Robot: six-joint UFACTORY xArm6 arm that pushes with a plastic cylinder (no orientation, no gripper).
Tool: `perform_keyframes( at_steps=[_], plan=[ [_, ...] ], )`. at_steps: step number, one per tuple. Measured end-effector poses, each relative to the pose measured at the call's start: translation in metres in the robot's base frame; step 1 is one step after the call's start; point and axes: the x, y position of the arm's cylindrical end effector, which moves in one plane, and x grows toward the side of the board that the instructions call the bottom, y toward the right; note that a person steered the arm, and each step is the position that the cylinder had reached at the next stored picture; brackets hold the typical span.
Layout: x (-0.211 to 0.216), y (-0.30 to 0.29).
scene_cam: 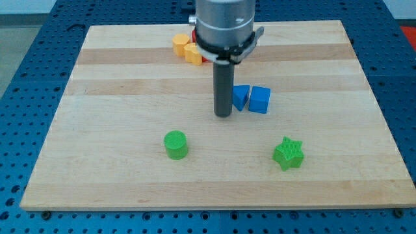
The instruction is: Move green star to the blue cube
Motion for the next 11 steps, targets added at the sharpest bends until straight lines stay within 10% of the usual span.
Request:
perform_keyframes(
  at_steps=[4, 6, 7, 11],
  plan=[
    [0.084, 0.166],
    [0.114, 0.053],
    [0.050, 0.054],
    [0.131, 0.116]
  ],
)
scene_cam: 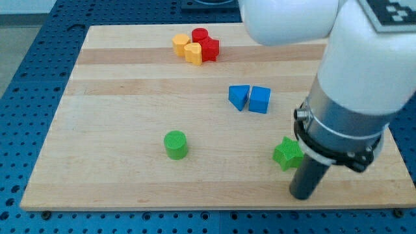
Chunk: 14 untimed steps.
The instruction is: Move green star to the blue cube
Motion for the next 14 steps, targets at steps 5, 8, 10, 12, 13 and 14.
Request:
perform_keyframes(
  at_steps=[5, 8, 10, 12, 13, 14],
  plan=[
    [-0.099, 0.014],
    [-0.106, -0.012],
    [-0.081, -0.013],
    [-0.086, -0.036],
    [-0.091, -0.043],
    [-0.083, -0.043]
  ],
)
